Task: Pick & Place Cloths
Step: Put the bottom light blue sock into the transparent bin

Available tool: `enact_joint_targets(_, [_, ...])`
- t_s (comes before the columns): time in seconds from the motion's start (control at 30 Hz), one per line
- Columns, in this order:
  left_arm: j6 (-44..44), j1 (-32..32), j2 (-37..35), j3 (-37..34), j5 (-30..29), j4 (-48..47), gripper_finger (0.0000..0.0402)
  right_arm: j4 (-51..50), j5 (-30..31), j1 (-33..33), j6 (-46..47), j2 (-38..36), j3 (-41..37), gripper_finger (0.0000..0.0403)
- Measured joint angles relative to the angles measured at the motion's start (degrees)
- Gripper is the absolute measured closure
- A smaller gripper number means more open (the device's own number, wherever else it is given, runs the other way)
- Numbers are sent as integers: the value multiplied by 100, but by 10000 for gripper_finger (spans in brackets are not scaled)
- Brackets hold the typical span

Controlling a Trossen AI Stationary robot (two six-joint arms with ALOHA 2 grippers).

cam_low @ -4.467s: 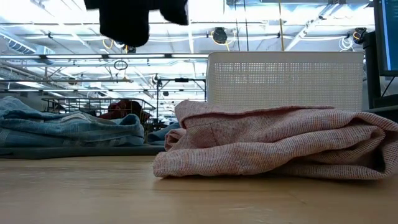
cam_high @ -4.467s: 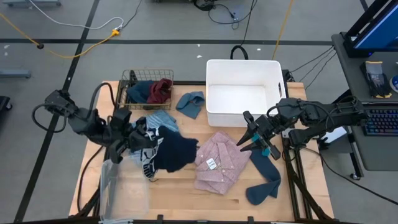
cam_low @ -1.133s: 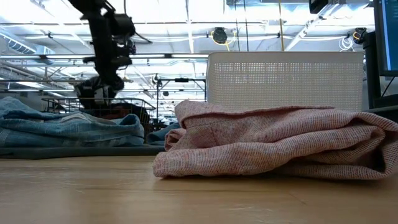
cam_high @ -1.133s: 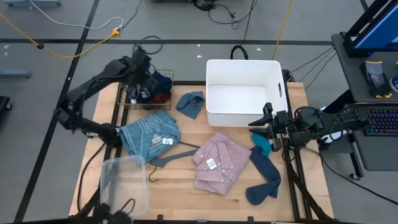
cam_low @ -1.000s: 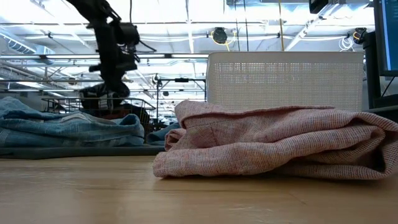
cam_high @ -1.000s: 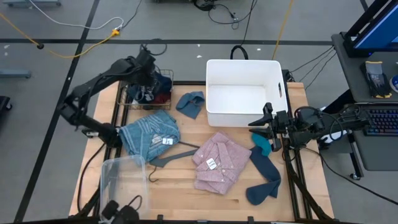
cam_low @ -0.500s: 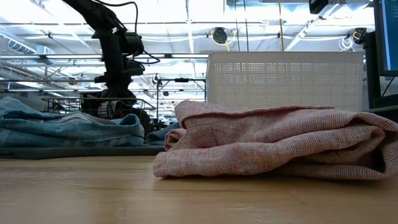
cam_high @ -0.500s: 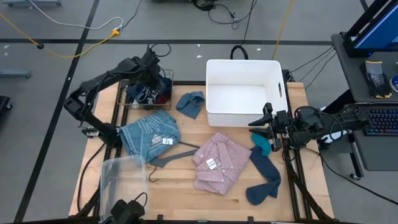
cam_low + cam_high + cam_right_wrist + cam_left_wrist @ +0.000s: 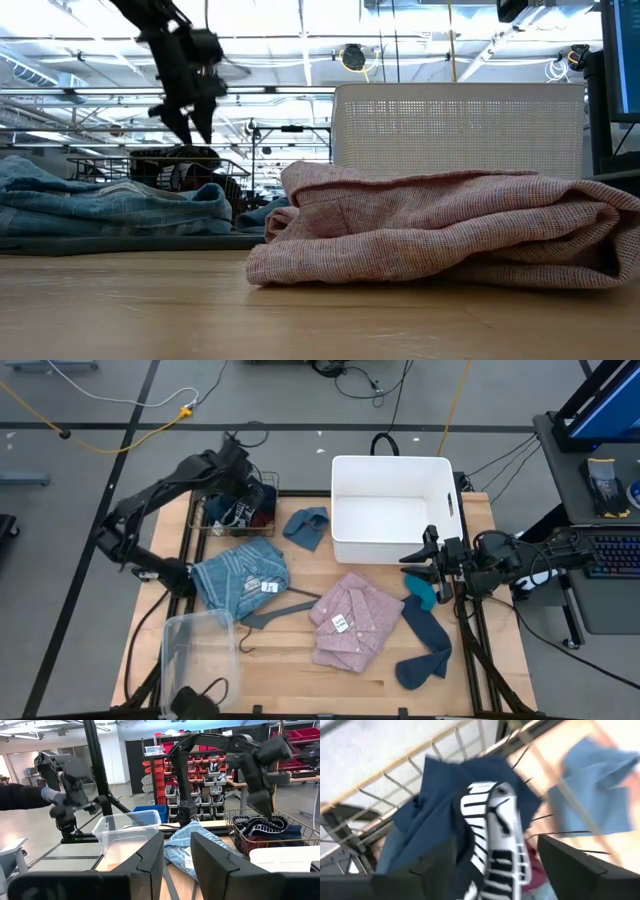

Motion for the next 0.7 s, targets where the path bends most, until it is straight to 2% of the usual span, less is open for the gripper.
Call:
enact_joint_targets(0.13, [-15,-1,-624,0,291,28,86,2,-11,0,0,2,0,314])
enact_joint_targets(0.23, [-263,-24,-1156,0,694,36,75,1,-11,0,-6,1,0,314])
enact_joint_targets(0.43, [-1241,-370,-2083,3,1495,175,85,2,-15,0,-17,2,2,314])
enact_joint_targets(0.53, [-1845,-743,-2412,4,1552,170,95,1,-15,0,-17,0,2,314])
enact_joint_targets(0.7, [-2347,-1508,-2769,4,1550,169,105,2,-32,0,-7,1,2,314])
